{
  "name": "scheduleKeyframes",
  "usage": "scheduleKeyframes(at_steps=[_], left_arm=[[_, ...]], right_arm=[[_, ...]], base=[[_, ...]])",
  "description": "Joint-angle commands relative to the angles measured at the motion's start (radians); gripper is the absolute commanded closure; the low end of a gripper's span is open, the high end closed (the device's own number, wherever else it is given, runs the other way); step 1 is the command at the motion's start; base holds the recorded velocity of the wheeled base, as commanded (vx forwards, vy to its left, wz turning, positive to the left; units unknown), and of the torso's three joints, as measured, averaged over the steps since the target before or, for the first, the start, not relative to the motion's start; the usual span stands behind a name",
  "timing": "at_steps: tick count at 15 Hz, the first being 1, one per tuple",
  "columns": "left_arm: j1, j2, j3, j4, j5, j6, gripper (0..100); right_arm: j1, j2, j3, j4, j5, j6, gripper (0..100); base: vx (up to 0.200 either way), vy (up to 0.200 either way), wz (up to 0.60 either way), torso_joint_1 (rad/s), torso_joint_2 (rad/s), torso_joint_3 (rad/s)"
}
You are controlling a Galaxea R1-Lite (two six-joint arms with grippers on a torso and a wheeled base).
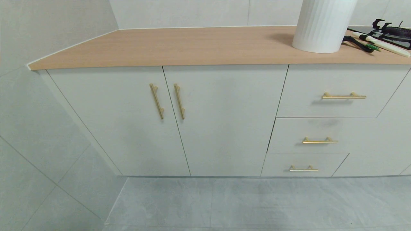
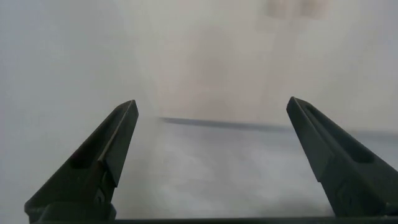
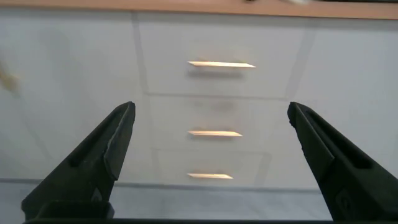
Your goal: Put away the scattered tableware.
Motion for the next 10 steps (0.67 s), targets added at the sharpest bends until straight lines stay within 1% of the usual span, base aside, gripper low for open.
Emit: scheduleKeyframes(at_steps=[1, 2, 3, 4, 5, 6, 7, 8, 9, 10], left_arm=[[0.122, -0.127, 0.042, 0.008, -0.007, 0.052, 0], [0.129, -0.154, 0.113, -0.010, -0.011, 0.105, 0], [0.129, -0.152, 0.191, -0.089, 0.030, 0.104, 0], [0.127, -0.155, 0.231, -0.122, 0.039, 0.101, 0], [0.127, -0.155, 0.231, -0.098, 0.038, 0.087, 0], [0.127, -0.155, 0.229, -0.096, 0.015, 0.042, 0], [0.127, -0.155, 0.229, -0.096, 0.015, 0.042, 0], [0.127, -0.155, 0.229, -0.093, -0.094, 0.015, 0], [0.127, -0.155, 0.229, -0.092, -0.146, -0.008, 0], [0.127, -0.155, 0.229, -0.090, -0.203, -0.023, 0]], right_arm=[[-0.112, -0.195, 0.009, 0.093, -0.095, -0.042, 0], [-0.162, -0.195, 0.026, 0.082, -0.099, -0.045, 0], [-0.188, -0.195, 0.058, 0.072, -0.103, -0.043, 0], [-0.210, -0.197, 0.098, 0.045, -0.112, -0.037, 0], [-0.248, -0.209, 0.138, 0.022, -0.113, -0.039, 0], [-0.308, -0.295, 0.219, 0.036, -0.090, -0.043, 0], [-0.308, -0.295, 0.219, 0.036, -0.090, -0.043, 0], [-0.308, -0.297, 0.317, 0.018, -0.093, -0.014, 0], [-0.308, -0.297, 0.317, 0.029, -0.089, 0.044, 0], [-0.308, -0.295, 0.317, 0.042, -0.072, 0.063, 0]], base=[[0.000, 0.000, 0.00, 0.000, 0.00, 0.000], [0.000, 0.000, 0.00, 0.000, 0.00, 0.000], [0.000, 0.000, 0.00, 0.000, 0.00, 0.000], [0.000, 0.000, 0.00, 0.000, 0.00, 0.000], [0.000, 0.000, 0.00, 0.000, 0.00, 0.000], [0.000, 0.000, 0.00, 0.000, 0.00, 0.000], [0.000, 0.000, 0.00, 0.000, 0.00, 0.000], [0.000, 0.000, 0.00, 0.000, 0.00, 0.000], [0.000, 0.000, 0.00, 0.000, 0.00, 0.000], [0.000, 0.000, 0.00, 0.000, 0.00, 0.000]])
